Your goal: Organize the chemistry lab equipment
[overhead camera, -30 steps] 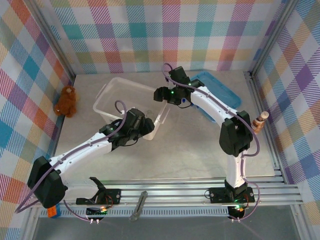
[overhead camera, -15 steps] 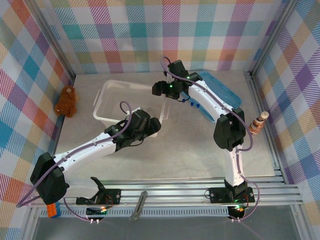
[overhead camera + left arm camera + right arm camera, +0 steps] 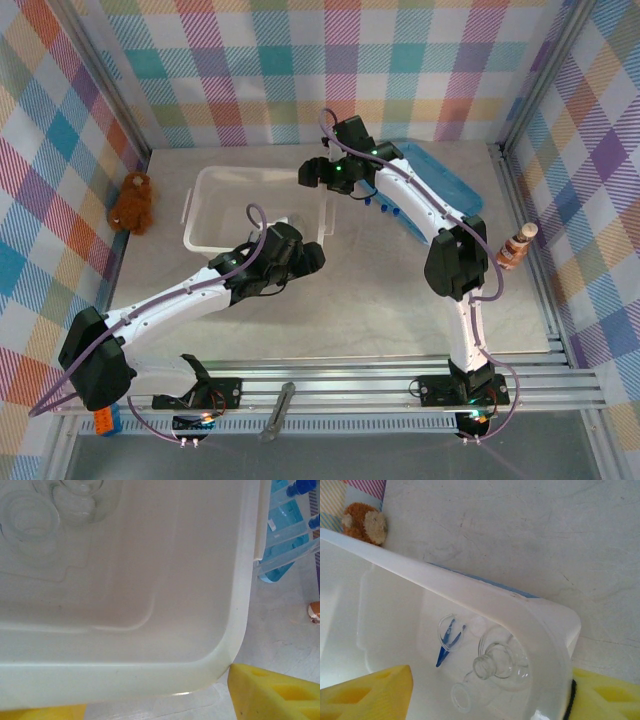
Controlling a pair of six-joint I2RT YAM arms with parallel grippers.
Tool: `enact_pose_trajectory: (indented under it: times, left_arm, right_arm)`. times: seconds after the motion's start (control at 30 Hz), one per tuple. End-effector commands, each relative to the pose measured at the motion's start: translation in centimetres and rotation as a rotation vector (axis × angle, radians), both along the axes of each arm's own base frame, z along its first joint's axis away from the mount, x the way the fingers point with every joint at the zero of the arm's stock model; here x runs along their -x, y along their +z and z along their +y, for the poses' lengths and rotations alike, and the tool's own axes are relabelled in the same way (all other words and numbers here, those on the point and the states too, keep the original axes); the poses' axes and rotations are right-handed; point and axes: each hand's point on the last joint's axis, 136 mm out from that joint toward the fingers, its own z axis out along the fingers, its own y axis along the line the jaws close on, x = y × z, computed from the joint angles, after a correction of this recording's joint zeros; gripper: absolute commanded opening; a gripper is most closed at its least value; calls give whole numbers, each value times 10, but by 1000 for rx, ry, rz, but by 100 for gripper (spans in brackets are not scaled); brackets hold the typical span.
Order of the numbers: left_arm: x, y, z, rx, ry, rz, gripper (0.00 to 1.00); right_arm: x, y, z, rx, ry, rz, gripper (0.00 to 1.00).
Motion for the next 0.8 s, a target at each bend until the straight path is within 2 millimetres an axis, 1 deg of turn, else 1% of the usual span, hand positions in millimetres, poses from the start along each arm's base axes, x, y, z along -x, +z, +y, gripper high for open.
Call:
enact_pose_trajectory:
  times: [0.0, 0.3, 0.57, 0.77]
  left_arm:
    - [-4, 13, -3, -10, -26, -30, 73]
    - [-11, 16, 2, -14, -23, -40, 73]
    - [-16, 14, 6, -7, -11, -38, 73]
    - [-18, 9, 2, 1, -20, -28, 73]
  right_arm:
    - [1, 28, 13, -55, 48, -54, 73]
    - [-1, 18, 11, -43, 40, -36, 73]
    - [-2, 2, 7, -30, 27, -9, 73]
    - [-2, -11, 1, -6, 12, 7, 74]
